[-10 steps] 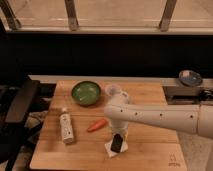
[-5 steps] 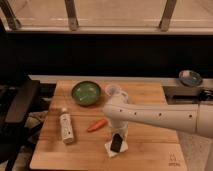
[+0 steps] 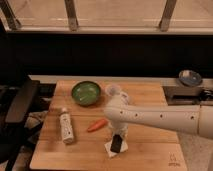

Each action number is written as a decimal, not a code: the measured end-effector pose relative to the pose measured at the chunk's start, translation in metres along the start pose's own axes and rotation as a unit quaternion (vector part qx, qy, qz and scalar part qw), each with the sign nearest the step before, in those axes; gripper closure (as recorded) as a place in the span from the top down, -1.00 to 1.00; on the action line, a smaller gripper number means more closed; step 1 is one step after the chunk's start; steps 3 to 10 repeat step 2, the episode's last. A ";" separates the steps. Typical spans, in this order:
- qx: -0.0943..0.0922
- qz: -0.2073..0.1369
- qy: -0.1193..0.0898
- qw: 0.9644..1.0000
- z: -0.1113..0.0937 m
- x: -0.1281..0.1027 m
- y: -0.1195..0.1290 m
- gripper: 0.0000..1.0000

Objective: Place the eraser on the white sponge

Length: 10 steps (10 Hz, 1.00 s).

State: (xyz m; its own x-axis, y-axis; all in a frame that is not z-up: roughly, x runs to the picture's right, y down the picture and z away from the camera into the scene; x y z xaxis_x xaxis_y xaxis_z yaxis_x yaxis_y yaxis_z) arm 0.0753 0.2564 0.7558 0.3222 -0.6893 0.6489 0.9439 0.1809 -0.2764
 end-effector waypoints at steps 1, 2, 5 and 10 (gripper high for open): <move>-0.001 -0.001 0.000 1.000 0.000 0.000 0.000 0.60; -0.001 0.000 -0.001 1.000 -0.001 0.001 -0.001 0.48; -0.001 0.000 -0.001 1.000 -0.001 0.001 -0.001 0.48; -0.001 0.000 -0.001 1.000 -0.001 0.001 -0.001 0.48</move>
